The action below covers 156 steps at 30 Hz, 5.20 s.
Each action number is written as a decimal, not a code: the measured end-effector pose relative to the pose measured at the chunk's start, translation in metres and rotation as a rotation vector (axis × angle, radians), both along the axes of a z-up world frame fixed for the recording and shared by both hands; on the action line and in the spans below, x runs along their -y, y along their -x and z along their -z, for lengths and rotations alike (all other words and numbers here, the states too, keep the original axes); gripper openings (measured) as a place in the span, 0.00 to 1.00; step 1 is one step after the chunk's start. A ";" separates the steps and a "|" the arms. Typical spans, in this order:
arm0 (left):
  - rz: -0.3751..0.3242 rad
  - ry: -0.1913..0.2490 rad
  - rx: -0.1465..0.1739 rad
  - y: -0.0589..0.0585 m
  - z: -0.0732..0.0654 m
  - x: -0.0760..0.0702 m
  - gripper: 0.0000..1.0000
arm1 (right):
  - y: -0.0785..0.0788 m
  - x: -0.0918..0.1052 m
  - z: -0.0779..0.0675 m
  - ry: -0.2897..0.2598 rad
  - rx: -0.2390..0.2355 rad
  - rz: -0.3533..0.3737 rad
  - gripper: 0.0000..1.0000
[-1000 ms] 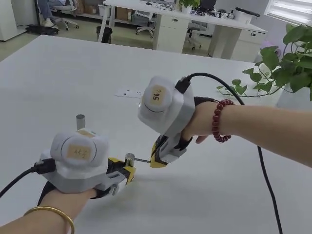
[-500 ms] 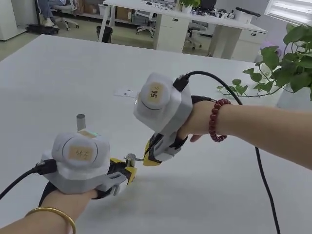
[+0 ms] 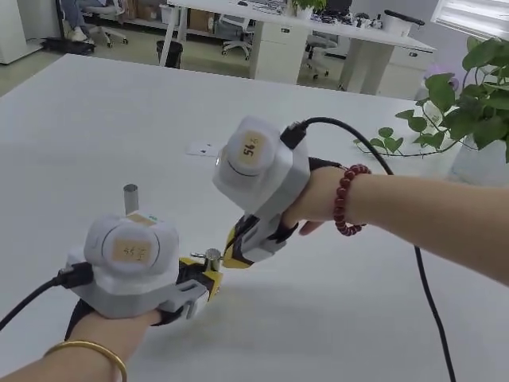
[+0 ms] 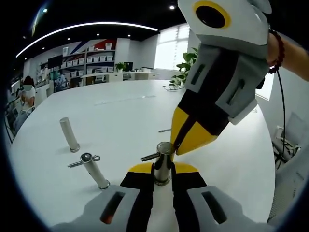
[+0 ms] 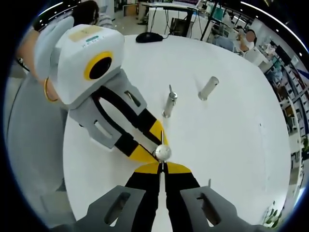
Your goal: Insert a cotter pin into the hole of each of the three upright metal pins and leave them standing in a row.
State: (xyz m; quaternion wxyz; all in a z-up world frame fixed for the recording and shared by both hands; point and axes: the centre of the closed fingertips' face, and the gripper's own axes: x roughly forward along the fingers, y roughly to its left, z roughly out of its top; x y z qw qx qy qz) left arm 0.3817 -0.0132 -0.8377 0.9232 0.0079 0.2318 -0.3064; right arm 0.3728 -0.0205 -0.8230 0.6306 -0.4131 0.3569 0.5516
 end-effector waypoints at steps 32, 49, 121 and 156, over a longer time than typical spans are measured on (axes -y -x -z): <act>-0.083 0.016 0.004 -0.011 0.000 -0.001 0.12 | -0.013 0.005 -0.005 -0.052 0.030 0.041 0.03; -0.094 0.036 -0.001 -0.021 0.000 -0.004 0.12 | -0.016 0.002 -0.003 -0.070 0.018 0.076 0.03; -0.150 0.041 0.029 0.034 -0.044 -0.089 0.68 | -0.106 -0.142 -0.018 -0.620 -0.016 0.329 0.34; -0.198 0.021 0.045 0.033 -0.045 -0.112 0.77 | -0.133 -0.133 0.002 -0.603 -0.043 0.411 0.13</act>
